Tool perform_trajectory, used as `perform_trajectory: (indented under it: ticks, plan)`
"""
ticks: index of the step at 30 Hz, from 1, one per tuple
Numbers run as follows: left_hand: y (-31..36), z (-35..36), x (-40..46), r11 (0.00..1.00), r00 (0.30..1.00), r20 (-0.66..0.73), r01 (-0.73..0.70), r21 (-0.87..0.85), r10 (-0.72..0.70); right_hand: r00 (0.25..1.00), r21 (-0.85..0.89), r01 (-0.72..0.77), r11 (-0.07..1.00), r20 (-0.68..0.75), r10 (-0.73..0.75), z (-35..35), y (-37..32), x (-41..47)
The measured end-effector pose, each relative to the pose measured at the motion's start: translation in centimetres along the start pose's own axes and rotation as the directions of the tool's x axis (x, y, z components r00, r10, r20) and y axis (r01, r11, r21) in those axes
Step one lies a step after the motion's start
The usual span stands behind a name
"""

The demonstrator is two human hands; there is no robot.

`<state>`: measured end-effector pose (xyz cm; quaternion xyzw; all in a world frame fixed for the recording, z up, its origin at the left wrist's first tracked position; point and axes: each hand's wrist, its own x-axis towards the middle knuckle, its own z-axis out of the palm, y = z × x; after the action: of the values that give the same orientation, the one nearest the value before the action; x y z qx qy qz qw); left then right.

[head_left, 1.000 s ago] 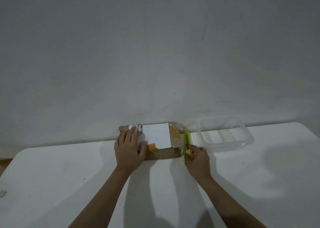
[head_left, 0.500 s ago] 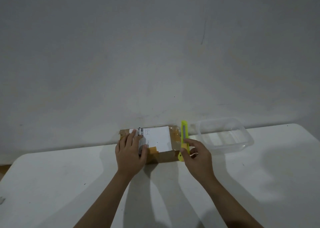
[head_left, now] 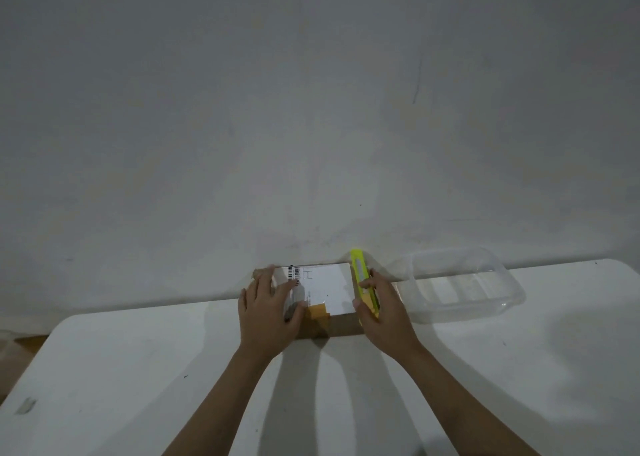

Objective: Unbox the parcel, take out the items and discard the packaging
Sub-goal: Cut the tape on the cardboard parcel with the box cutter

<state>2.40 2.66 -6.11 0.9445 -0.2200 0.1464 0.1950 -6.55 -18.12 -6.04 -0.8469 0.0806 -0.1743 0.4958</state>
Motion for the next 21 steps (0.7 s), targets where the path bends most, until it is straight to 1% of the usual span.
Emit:
perform_trajectory:
  ticks: [2, 4, 7, 9, 13, 18, 21]
  plan:
    - [-0.4, -0.1, -0.2, 0.997, 0.998, -0.002, 0.070, -0.010, -0.070, 0.999, 0.080, -0.040, 0.996, 0.017, 0.039, 0.0, -0.1, 0.0]
    - [-0.8, -0.2, -0.5, 0.989, 0.991, 0.007, 0.132, -0.065, -0.132, 0.997, 0.123, -0.079, 0.989, 0.009, 0.079, 0.2, -0.1, 0.0]
    - [-0.8, -0.3, -0.9, 0.958, 0.978, 0.099, 0.202, -0.204, -0.185, 0.992, 0.147, -0.126, 0.981, -0.006, 0.128, 0.5, -0.1, -0.1]
    - [-0.7, -0.3, -1.0, 0.933, 0.969, 0.132, 0.239, -0.270, -0.210, 0.990, 0.190, -0.139, 0.972, -0.002, 0.142, 0.5, -0.1, 0.1]
    - [-0.4, -0.7, -0.8, 0.915, 0.966, 0.129, 0.254, -0.314, -0.224, 0.975, 0.290, -0.220, 0.931, 0.027, 0.222, 0.2, -0.3, 0.9]
    - [0.1, -1.2, -0.9, 0.918, 0.969, 0.107, 0.246, -0.312, -0.223, 0.951, 0.297, -0.301, 0.906, 0.163, 0.262, 0.4, -0.7, 1.5]
    - [0.4, -1.6, -0.8, 0.904, 0.960, 0.133, 0.278, -0.324, -0.248, 0.949, 0.282, -0.308, 0.909, 0.159, 0.272, 0.4, -1.0, 1.3]
